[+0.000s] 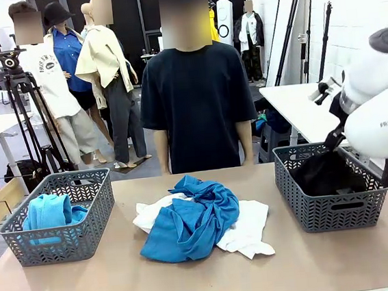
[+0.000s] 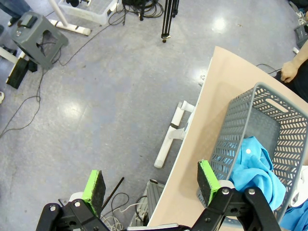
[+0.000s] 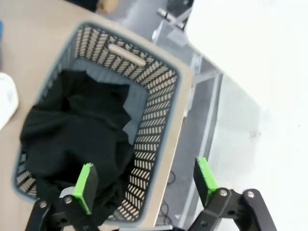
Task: Sort the tops and bottoms.
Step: Sort the clothes according to human instructions.
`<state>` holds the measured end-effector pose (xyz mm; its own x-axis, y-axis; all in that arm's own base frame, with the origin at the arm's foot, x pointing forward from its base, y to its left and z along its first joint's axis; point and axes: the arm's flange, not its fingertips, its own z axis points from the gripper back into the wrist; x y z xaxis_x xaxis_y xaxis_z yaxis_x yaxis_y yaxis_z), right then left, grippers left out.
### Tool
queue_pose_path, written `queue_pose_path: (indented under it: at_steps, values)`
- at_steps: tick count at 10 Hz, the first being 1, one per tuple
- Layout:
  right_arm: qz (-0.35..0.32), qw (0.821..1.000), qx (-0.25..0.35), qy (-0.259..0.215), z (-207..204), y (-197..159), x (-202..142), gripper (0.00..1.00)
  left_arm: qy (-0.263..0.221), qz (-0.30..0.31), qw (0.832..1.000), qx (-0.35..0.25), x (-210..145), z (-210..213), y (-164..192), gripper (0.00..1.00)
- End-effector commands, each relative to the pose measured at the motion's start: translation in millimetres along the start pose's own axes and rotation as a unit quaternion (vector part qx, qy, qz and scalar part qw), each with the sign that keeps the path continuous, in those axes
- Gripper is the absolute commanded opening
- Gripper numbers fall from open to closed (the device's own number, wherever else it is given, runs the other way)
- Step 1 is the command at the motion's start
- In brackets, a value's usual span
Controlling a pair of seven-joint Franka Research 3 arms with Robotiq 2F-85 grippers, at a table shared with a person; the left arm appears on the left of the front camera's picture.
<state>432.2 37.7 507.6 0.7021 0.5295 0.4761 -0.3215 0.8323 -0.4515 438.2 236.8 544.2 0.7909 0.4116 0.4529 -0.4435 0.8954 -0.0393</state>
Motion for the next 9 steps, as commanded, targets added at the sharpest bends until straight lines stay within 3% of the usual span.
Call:
queue_pose_path:
  at_steps: [1, 3, 9]
  values:
    - [-0.023, 0.999, 0.023, -0.021, 25.0, -18.5, 12.8, 1.00, 0.002, -0.006, 1.000, 0.000, -0.3, 0.4, 0.7, 1.00]
    - [-0.055, 0.997, 0.018, -0.050, 57.8, -48.8, 30.7, 1.00, 0.002, -0.006, 1.000, 0.000, -0.3, 0.4, 0.7, 1.00]
    - [-0.050, 0.992, -0.018, -0.112, 121.4, -96.8, 95.2, 1.00, 0.002, -0.006, 1.000, 0.000, -0.3, 0.4, 0.7, 1.00]
